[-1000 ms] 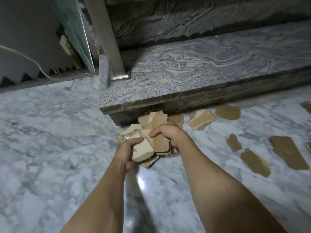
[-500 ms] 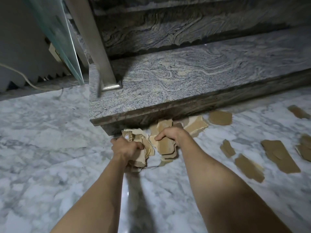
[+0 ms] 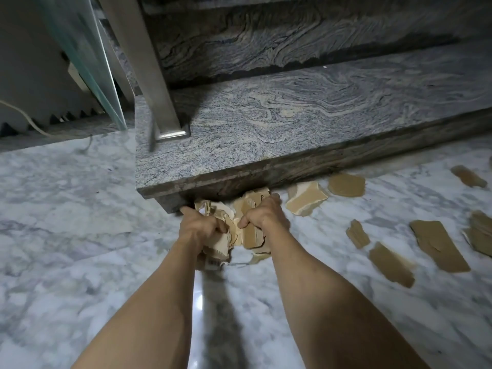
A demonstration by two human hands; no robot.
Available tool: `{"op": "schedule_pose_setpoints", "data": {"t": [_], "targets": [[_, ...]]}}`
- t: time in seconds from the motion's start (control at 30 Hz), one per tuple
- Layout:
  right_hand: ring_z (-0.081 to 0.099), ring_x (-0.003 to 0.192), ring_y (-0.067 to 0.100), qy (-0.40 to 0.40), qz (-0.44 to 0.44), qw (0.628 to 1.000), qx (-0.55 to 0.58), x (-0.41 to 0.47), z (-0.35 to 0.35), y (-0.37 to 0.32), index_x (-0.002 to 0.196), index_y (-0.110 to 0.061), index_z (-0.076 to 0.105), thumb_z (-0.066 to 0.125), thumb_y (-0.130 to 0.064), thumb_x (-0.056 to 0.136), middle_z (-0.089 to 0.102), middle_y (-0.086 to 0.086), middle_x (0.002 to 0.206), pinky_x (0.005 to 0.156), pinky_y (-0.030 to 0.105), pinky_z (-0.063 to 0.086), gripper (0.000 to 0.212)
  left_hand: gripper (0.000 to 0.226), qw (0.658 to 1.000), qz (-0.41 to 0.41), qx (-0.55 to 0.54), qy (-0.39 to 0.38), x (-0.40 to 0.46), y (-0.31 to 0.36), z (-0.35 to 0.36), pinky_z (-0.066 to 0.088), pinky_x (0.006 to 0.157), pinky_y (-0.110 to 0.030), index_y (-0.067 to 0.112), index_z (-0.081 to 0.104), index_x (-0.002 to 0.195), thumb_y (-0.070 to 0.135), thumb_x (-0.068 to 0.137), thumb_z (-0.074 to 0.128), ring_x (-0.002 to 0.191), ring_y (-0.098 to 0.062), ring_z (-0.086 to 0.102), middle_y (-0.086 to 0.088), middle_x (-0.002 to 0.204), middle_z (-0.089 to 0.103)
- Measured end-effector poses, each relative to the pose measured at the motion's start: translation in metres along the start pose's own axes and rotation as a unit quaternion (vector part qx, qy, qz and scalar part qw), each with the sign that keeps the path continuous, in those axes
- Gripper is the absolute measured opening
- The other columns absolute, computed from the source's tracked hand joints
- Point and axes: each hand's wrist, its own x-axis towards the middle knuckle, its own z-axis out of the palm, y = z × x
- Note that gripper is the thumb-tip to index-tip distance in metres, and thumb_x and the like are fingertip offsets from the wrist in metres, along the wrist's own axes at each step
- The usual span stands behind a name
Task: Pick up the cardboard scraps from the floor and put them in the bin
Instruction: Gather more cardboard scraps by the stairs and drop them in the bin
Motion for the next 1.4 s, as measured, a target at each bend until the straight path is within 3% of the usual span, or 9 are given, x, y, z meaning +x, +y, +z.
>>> {"op": "schedule_pose_setpoints", "data": {"t": [0.03,0.1,0.33,0.47,0.6,0.77,0.97,1.17,1.4], "targets": [[0.058,0.119,0.037,-0.013,0.000,1.000,0.007,-0.001,-0.003,0.001,0.140,-0.005,0.032,0.095,-0.025,0.053,0.058,0.013,0.132,0.099,0.046,0.049,0.109,0.018,1.000,-0.008,-0.020,-0.008,-0.003,-0.001,0.000,0.061,0.074,-0.041,-0.003,0.066,0.076,-0.003,0.067,0.082,0.079,-0.033,0.066,-0.012,0.077,0.069],[0.061,0.115,0.035,-0.035,-0.014,0.999,0.013,-0.005,-0.007,0.002,0.128,-0.009,0.049,0.094,-0.024,0.050,0.062,0.011,0.127,0.096,0.044,0.052,0.092,0.027,0.998,-0.029,-0.047,-0.032,-0.007,-0.007,0.000,0.058,0.070,-0.040,0.006,0.069,0.047,-0.009,0.068,0.078,0.072,-0.032,0.067,-0.010,0.061,0.070],[0.069,0.090,0.032,-0.086,-0.042,0.992,0.077,0.006,-0.028,0.020,0.088,-0.017,0.064,0.092,-0.028,0.023,0.073,0.008,0.097,0.083,0.045,0.060,0.072,0.032,0.991,-0.023,-0.093,-0.089,-0.017,-0.020,-0.004,0.058,0.054,-0.033,-0.007,0.069,0.092,-0.009,0.062,0.079,0.056,-0.029,0.068,-0.016,0.070,0.073],[0.073,0.085,0.036,-0.048,-0.008,0.967,0.251,0.024,-0.085,0.044,0.099,-0.011,0.069,0.094,-0.016,0.038,0.076,0.014,0.093,0.080,0.056,0.059,0.066,0.038,0.988,-0.029,-0.110,-0.101,-0.017,-0.027,-0.006,0.060,0.067,-0.046,-0.009,0.069,0.103,-0.004,0.067,0.078,0.070,-0.036,0.070,-0.026,0.088,0.074],[0.075,0.078,0.033,-0.003,0.035,0.948,0.316,0.073,-0.117,0.072,0.107,-0.010,0.070,0.096,-0.023,0.003,0.077,0.011,0.092,0.075,0.058,0.060,0.108,0.040,0.987,-0.035,-0.113,-0.108,-0.021,-0.027,0.006,0.060,0.067,-0.045,-0.011,0.067,0.106,-0.002,0.068,0.078,0.071,-0.035,0.069,-0.023,0.085,0.072],[0.060,0.118,0.033,-0.023,0.026,0.989,0.142,0.039,-0.111,0.052,0.137,0.000,0.040,0.098,-0.013,0.046,0.059,0.014,0.128,0.092,0.038,0.052,0.108,0.048,0.985,-0.024,-0.096,-0.143,-0.023,-0.018,0.040,0.056,0.072,-0.047,-0.009,0.068,0.104,0.002,0.059,0.082,0.071,-0.036,0.070,-0.025,0.085,0.074],[0.017,0.143,0.038,0.038,0.008,0.997,-0.074,0.039,-0.104,0.045,0.147,-0.016,0.014,0.094,-0.023,0.057,0.017,0.020,0.153,0.109,0.046,0.033,0.120,0.046,0.985,-0.006,-0.076,-0.154,-0.030,-0.012,0.060,0.057,0.076,-0.046,-0.008,0.070,0.101,0.001,0.057,0.082,0.070,-0.035,0.070,-0.024,0.085,0.075],[0.037,0.141,0.032,-0.044,-0.067,0.994,0.078,0.053,-0.131,0.062,0.156,-0.012,0.005,0.089,-0.004,0.064,0.033,0.013,0.156,0.107,0.038,0.041,0.125,0.034,0.986,-0.001,-0.093,-0.138,-0.034,-0.010,0.080,0.052,0.070,-0.041,-0.006,0.074,0.092,-0.001,0.060,0.080,0.070,-0.032,0.065,-0.020,0.080,0.071],[0.052,0.125,0.035,0.008,-0.034,0.996,0.082,0.088,-0.203,0.084,0.147,-0.011,0.028,0.097,-0.012,0.044,0.050,0.012,0.142,0.097,0.049,0.052,0.124,0.031,0.981,0.044,-0.037,-0.186,-0.033,0.028,0.119,0.057,0.065,-0.036,-0.001,0.072,0.093,0.000,0.063,0.080,0.069,-0.032,0.071,-0.018,0.082,0.076]]}}
